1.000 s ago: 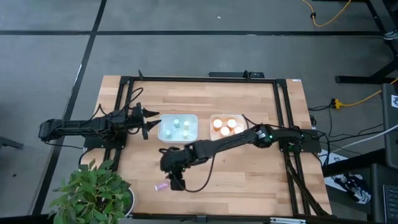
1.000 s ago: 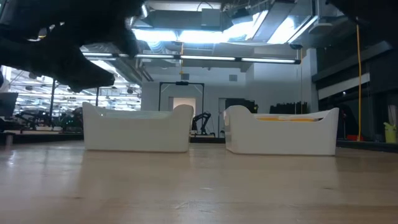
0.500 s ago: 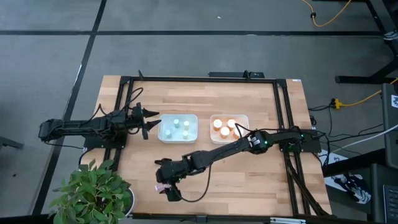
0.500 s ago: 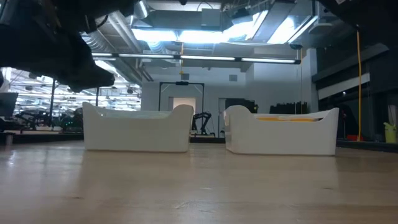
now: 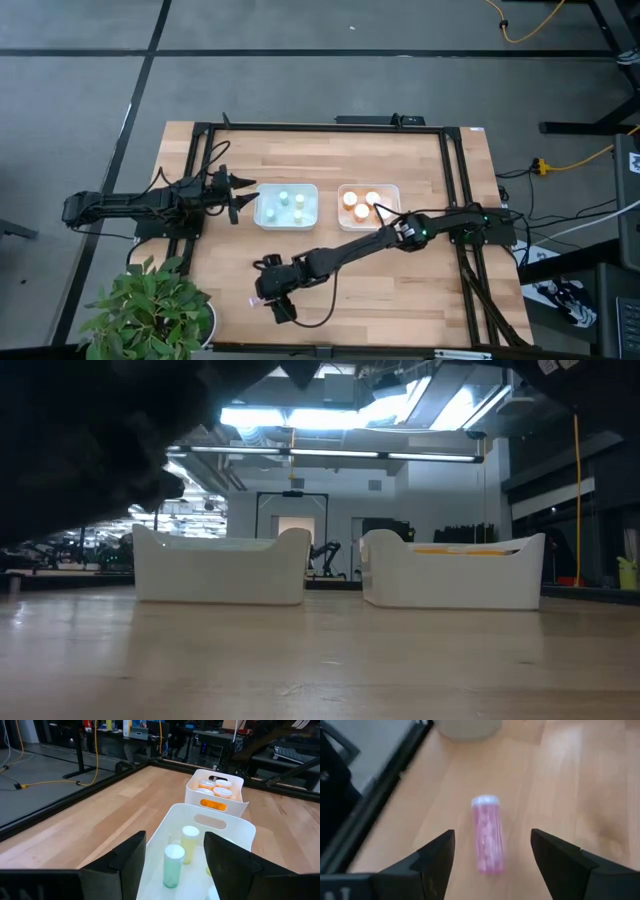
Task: Pick and place medicine bottles into bin by pill shape (circle, oval)
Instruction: Put the small pink pill bottle into the left white bin
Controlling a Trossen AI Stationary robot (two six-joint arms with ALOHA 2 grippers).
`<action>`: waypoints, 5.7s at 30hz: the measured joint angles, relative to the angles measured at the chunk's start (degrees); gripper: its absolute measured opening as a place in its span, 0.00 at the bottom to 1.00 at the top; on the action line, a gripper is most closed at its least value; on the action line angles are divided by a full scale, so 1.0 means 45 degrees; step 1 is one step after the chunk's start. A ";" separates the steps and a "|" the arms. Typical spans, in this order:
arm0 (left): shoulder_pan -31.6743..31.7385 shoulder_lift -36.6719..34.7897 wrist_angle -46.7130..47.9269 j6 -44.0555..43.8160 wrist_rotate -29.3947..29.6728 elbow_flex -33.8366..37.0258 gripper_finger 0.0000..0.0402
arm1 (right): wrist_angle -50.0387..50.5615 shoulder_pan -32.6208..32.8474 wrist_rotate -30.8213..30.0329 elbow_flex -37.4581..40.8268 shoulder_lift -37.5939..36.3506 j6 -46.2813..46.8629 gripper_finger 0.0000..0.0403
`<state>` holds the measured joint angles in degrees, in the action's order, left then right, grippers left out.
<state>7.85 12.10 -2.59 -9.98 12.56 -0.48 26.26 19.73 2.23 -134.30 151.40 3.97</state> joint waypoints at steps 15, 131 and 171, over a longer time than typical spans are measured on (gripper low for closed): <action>0.0001 0.0000 0.0004 -0.0028 0.0000 0.0001 0.48 | -0.0226 0.0285 -0.1080 0.0010 0.0809 0.0341 0.65; -0.3168 0.7907 0.3478 -0.0689 -0.2890 -0.8168 0.48 | -0.3611 0.4799 -1.5081 0.3356 -0.1837 1.5145 0.25; -0.3190 0.7878 0.3181 -0.0654 -0.0767 -0.8168 0.48 | -2.5840 0.0660 -0.4609 1.5300 -0.3387 0.1356 0.25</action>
<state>-6.50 47.55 11.73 -12.93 9.11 -37.23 -90.02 22.70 -18.51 -65.45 136.16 10.07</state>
